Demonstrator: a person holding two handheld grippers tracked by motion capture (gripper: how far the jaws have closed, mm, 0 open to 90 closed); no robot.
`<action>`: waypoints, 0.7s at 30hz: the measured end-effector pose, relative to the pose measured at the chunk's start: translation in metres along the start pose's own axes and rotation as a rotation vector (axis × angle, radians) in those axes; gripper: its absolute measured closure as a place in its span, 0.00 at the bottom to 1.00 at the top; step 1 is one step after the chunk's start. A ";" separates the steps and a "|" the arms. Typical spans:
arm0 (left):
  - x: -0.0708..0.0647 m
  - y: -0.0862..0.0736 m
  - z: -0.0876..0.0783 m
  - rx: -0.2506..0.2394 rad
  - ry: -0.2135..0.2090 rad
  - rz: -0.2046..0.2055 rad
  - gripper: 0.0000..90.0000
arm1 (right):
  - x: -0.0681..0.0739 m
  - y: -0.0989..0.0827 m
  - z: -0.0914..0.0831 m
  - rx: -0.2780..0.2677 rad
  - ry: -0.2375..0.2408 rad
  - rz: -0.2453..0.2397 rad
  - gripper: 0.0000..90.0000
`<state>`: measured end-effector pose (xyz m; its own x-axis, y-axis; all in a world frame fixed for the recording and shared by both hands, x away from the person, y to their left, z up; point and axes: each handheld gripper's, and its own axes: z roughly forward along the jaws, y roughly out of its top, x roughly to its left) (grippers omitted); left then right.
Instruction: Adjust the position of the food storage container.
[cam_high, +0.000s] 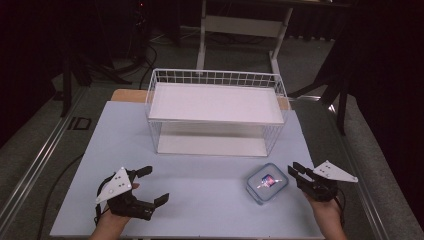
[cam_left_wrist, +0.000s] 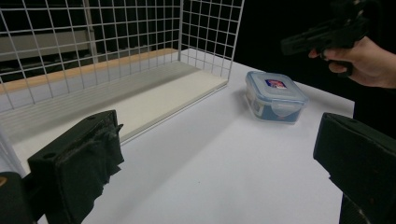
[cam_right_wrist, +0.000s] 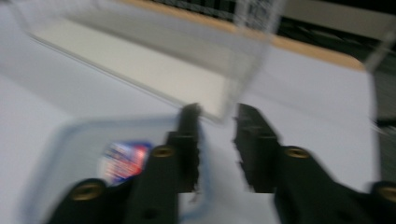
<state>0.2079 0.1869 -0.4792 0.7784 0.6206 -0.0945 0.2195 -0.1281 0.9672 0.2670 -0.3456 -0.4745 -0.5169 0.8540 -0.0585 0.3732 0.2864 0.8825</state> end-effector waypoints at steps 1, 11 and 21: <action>0.000 0.000 0.000 0.000 0.000 0.000 0.02 | -0.004 -0.004 0.001 0.010 -0.010 0.015 0.92; 0.000 0.000 0.002 0.005 -0.011 0.006 0.02 | -0.018 -0.032 0.019 0.127 -0.064 0.032 1.00; -0.002 0.001 0.002 0.000 -0.031 0.014 0.02 | -0.014 -0.046 0.035 0.205 0.003 0.063 1.00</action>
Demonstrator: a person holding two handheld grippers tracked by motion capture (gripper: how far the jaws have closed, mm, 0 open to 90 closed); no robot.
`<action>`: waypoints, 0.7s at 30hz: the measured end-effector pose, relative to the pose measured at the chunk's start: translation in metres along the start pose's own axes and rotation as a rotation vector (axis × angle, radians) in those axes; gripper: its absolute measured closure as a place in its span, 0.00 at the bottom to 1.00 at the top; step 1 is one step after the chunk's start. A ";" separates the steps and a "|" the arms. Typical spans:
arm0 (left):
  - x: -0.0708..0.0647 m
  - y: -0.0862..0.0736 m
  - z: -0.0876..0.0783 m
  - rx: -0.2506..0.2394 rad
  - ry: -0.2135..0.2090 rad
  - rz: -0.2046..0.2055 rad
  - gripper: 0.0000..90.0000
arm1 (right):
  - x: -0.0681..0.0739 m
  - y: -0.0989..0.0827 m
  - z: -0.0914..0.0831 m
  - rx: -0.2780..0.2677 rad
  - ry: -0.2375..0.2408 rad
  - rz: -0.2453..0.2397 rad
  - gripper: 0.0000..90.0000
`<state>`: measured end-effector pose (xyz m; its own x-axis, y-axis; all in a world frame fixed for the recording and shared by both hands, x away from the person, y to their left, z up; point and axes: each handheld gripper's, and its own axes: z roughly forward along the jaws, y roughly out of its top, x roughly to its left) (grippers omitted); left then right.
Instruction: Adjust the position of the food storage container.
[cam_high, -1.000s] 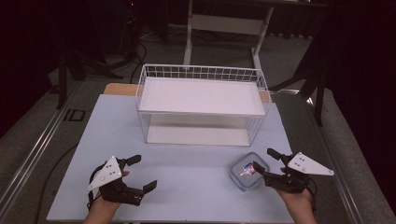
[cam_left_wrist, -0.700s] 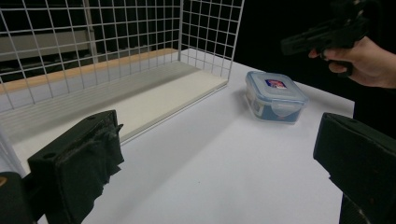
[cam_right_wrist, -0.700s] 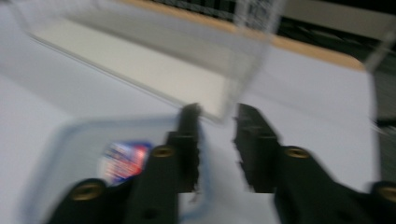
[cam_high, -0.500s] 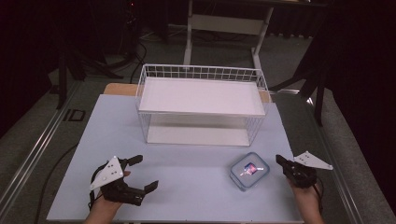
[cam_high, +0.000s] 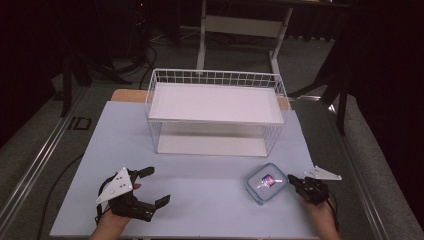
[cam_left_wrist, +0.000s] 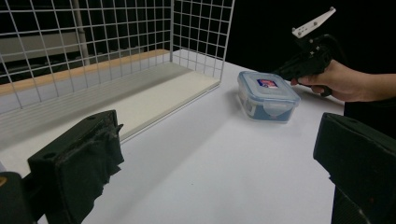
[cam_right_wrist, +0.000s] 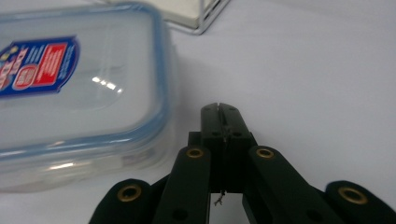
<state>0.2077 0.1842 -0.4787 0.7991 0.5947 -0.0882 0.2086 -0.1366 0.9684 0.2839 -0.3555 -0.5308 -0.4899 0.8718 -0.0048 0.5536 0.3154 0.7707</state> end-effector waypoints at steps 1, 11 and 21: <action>0.000 0.000 0.000 0.001 -0.002 0.002 0.02 | 0.002 0.000 0.001 0.005 0.003 -0.014 1.00; -0.001 0.000 0.001 0.003 -0.003 0.004 0.02 | 0.020 0.002 0.004 0.012 0.043 -0.051 1.00; -0.002 0.000 0.001 0.008 0.000 0.011 0.02 | 0.045 0.006 0.010 0.024 0.133 -0.071 1.00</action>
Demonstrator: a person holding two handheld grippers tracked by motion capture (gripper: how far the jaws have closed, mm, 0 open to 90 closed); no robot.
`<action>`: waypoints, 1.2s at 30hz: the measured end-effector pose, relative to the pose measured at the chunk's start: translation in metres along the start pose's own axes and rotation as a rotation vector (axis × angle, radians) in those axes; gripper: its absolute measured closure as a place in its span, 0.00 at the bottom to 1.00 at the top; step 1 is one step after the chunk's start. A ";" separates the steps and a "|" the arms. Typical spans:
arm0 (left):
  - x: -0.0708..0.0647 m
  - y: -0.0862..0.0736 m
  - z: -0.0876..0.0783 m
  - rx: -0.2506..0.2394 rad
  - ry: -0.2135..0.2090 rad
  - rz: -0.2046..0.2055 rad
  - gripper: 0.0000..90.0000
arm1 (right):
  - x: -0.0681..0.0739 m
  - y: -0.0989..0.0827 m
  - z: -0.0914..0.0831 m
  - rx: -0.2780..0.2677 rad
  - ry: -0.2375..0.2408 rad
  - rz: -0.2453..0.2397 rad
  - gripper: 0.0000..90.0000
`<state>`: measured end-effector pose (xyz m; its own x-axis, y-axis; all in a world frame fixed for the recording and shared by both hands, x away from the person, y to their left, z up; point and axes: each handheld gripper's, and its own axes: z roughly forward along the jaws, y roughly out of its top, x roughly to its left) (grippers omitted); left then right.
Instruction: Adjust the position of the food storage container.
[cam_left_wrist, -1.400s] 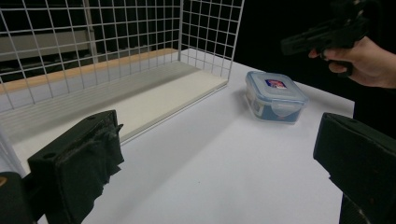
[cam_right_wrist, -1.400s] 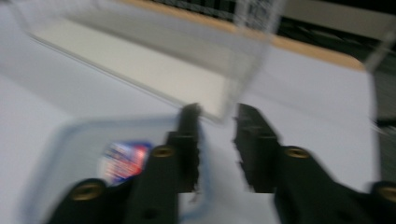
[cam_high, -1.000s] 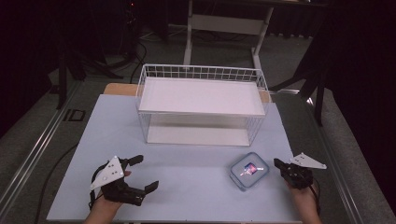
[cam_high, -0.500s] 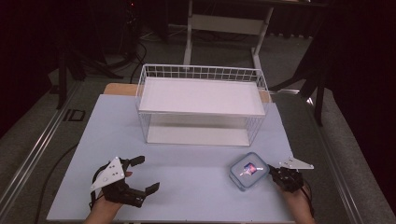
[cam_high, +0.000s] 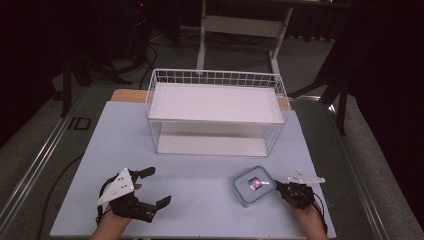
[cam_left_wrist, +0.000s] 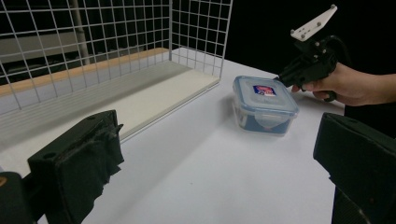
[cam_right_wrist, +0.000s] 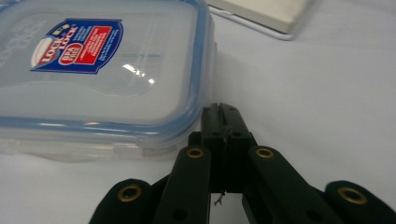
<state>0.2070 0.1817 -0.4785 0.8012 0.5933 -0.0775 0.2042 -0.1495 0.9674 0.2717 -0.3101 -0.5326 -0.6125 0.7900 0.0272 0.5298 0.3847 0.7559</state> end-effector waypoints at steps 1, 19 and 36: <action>0.000 0.000 0.000 0.002 0.000 0.001 0.02 | 0.003 0.001 0.001 0.003 0.003 -0.010 1.00; 0.000 -0.001 0.001 0.005 -0.002 -0.001 0.02 | 0.023 0.009 0.003 0.009 0.026 -0.089 1.00; -0.001 -0.001 0.004 0.011 -0.002 0.003 0.02 | 0.059 0.003 -0.011 0.069 0.118 -0.118 1.00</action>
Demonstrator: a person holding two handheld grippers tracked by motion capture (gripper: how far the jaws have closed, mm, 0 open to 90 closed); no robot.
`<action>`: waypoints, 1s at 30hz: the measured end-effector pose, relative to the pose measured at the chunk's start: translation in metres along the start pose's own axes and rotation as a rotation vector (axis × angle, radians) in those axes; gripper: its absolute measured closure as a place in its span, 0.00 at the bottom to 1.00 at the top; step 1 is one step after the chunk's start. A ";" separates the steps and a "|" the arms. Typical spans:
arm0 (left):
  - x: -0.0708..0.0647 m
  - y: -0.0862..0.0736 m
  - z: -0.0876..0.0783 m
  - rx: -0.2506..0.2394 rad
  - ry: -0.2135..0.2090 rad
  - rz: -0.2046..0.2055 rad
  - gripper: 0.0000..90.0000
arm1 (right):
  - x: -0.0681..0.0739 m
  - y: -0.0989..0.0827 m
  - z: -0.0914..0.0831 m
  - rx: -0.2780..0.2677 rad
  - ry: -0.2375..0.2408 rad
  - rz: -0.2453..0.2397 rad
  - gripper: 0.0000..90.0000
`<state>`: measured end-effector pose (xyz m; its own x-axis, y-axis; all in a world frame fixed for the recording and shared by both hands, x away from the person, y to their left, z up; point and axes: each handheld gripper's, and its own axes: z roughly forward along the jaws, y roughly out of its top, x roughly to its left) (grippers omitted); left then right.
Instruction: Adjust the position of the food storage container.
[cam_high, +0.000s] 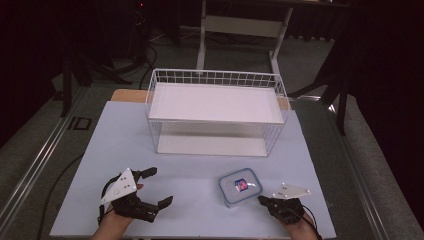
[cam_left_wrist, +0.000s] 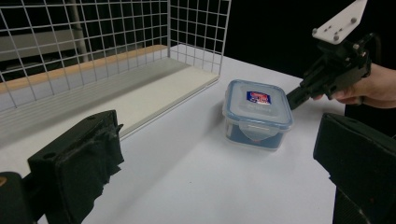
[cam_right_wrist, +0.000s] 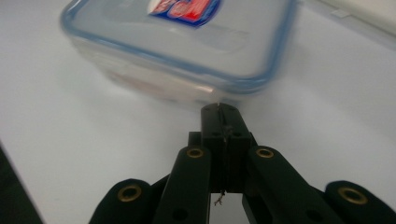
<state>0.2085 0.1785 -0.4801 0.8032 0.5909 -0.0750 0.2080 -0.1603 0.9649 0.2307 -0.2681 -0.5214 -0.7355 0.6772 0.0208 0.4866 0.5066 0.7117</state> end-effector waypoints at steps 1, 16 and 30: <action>0.000 0.000 0.000 0.000 0.001 0.000 0.02 | 0.002 0.001 0.002 0.001 0.003 -0.001 1.00; 0.000 0.000 0.000 0.004 0.000 0.004 0.02 | 0.027 0.034 0.043 -0.016 0.077 -0.073 1.00; -0.001 0.000 0.000 0.007 -0.004 0.004 0.02 | 0.047 0.052 0.071 -0.020 0.116 -0.124 1.00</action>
<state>0.2080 0.1783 -0.4800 0.8065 0.5868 -0.0720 0.2082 -0.1680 0.9635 0.2547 -0.1716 -0.5333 -0.8393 0.5435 0.0115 0.3800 0.5714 0.7274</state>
